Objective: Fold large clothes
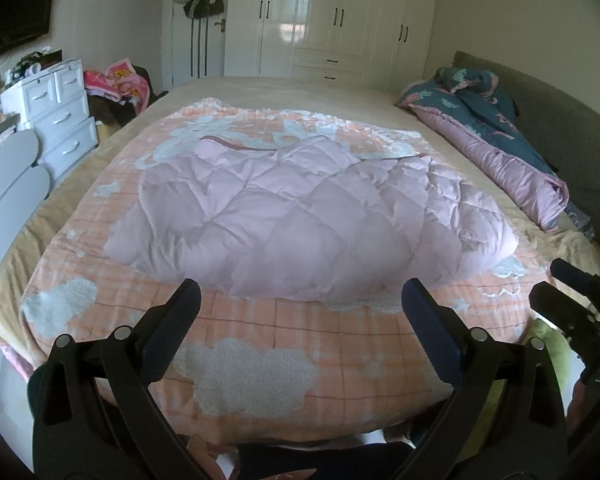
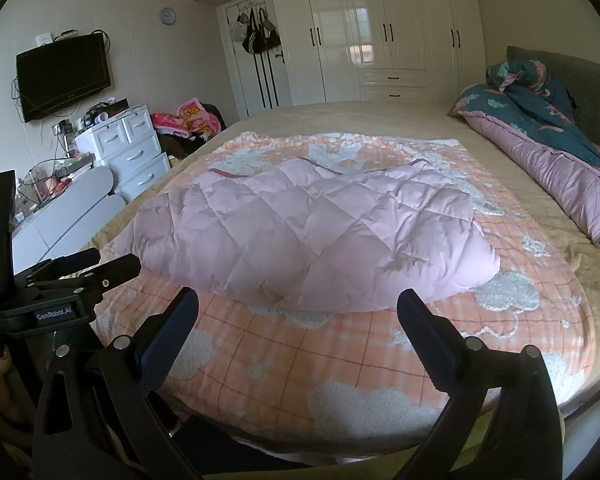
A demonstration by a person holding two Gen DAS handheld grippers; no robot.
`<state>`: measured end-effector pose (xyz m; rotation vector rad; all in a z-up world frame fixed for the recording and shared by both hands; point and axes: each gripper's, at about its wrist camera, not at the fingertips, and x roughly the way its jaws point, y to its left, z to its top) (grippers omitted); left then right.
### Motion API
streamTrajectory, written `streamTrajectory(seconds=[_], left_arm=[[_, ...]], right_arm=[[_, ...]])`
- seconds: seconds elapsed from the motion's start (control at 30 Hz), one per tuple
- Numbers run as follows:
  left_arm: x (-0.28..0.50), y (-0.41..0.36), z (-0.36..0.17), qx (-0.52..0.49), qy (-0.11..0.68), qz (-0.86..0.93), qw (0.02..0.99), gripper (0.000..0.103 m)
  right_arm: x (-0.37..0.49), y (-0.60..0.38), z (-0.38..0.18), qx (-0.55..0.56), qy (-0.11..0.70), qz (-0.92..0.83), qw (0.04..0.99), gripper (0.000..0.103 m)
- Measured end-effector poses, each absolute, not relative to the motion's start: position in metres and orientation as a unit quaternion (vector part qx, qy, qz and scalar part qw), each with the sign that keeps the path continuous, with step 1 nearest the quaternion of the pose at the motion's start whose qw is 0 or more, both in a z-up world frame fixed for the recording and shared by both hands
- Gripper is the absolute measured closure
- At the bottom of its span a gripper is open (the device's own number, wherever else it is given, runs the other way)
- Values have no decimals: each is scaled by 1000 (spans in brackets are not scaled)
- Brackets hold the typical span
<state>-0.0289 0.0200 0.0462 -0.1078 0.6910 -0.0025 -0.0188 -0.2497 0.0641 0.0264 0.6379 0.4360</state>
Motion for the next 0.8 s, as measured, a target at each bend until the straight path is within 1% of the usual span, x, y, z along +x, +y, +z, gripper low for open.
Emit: streamTrajectory(seconds=[0.8], left_arm=[[-36,36,52,-72,326,8,943,9]], right_arm=[[-17,-253,58,6,320,204,925,4]])
